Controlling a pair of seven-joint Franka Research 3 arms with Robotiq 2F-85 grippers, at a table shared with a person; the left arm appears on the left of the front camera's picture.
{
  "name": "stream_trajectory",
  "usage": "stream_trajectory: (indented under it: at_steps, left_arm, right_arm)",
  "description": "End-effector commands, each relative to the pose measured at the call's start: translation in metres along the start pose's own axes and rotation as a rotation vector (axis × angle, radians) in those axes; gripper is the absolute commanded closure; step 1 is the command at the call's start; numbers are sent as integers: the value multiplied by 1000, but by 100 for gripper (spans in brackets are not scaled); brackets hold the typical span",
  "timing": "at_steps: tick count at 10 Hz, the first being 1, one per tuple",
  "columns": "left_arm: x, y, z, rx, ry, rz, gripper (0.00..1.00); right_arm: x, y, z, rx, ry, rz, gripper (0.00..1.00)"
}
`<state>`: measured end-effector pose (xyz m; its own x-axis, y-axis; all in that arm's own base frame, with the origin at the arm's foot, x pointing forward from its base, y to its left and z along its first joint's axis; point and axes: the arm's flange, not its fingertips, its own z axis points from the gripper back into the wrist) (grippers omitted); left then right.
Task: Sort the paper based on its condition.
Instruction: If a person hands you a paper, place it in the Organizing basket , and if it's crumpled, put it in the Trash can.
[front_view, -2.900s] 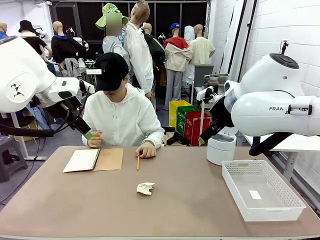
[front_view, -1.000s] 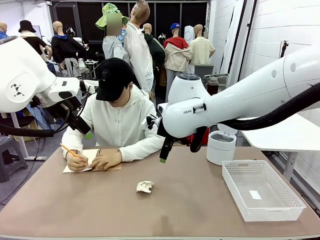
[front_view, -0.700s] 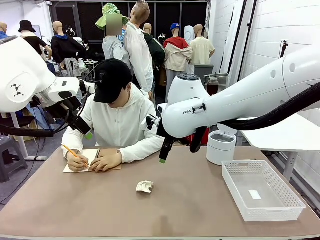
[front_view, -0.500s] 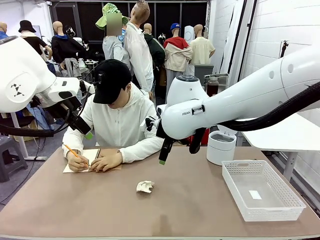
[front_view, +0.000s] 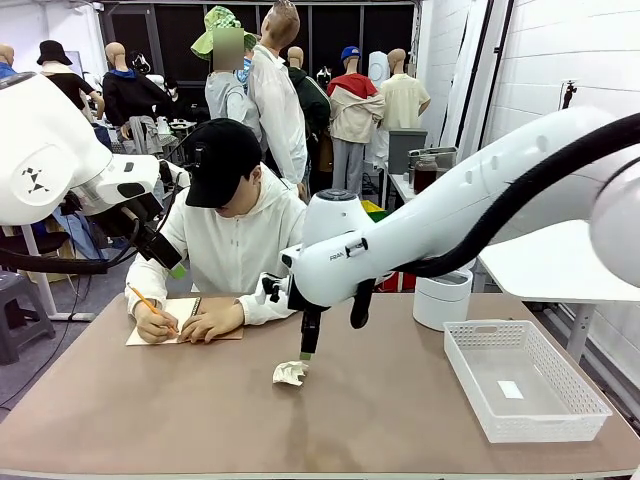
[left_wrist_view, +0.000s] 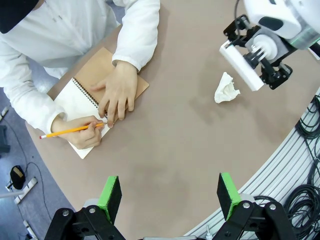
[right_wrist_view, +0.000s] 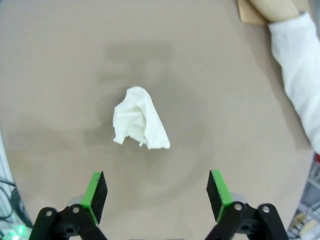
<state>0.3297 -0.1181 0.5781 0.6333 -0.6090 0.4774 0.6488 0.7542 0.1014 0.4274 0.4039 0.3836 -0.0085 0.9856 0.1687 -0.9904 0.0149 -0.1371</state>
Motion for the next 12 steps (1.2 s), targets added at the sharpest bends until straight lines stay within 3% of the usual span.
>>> stream_trajectory:
  at_steps: [1, 3, 8, 12]
  left_arm:
    - [0, 0, 1, -18, -7, -6, 0]
    - [0, 0, 1, -18, -7, -6, 0]
    - [0, 0, 1, -18, -7, -6, 0]
    - [0, 0, 1, -18, -7, -6, 0]
  right_arm:
    - [7, -11, -8, 72, -3, 92, 0]
    - [11, -12, -17, 124, 27, 121, 0]
    - [13, -6, -21, 96, 24, 98, 0]
    - [20, -14, -51, 138, 2, 143, 0]
